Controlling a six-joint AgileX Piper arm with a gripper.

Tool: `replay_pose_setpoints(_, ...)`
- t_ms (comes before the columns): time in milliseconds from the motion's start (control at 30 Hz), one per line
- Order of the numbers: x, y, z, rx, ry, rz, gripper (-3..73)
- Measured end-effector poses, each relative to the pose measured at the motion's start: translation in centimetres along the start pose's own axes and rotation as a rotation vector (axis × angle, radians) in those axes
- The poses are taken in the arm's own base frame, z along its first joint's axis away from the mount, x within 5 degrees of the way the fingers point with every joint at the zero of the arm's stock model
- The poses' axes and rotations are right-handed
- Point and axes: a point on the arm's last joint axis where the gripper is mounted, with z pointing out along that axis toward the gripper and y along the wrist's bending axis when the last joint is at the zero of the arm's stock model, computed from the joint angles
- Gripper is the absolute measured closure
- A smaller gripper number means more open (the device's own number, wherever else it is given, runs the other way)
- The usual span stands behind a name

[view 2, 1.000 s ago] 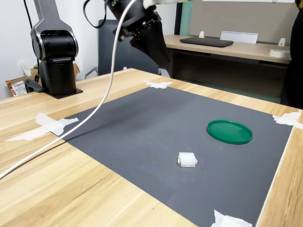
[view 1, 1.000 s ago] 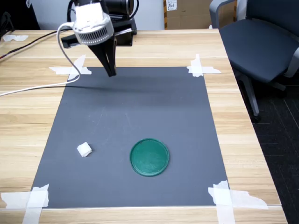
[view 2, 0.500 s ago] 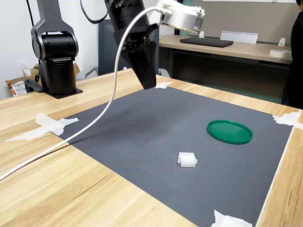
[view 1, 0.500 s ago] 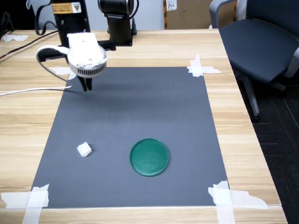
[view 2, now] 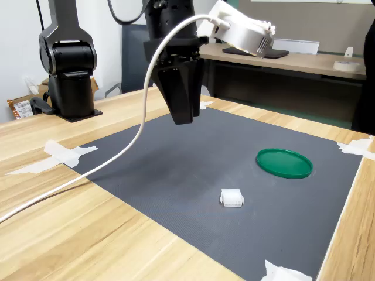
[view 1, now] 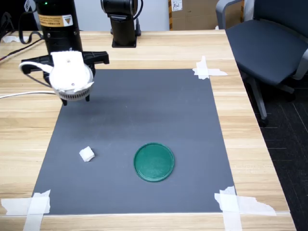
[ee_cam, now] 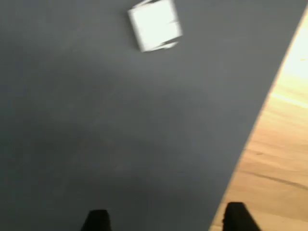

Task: Grasp a white terminal and put it in the green lid.

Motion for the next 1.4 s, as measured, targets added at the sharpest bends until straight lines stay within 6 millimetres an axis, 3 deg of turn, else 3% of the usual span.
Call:
replay_pose_setpoints(567, -3.3, -2.1, 1.0, -0.033, 0.069, -0.052, 20.9)
replay_pose_setpoints(900, -4.9, -2.4, 3.4, -0.121, 0.081, -0.133, 20.9)
replay_pose_setpoints(1400, -4.7, -2.0, 8.4, -0.188, 0.143, -0.28, 20.9)
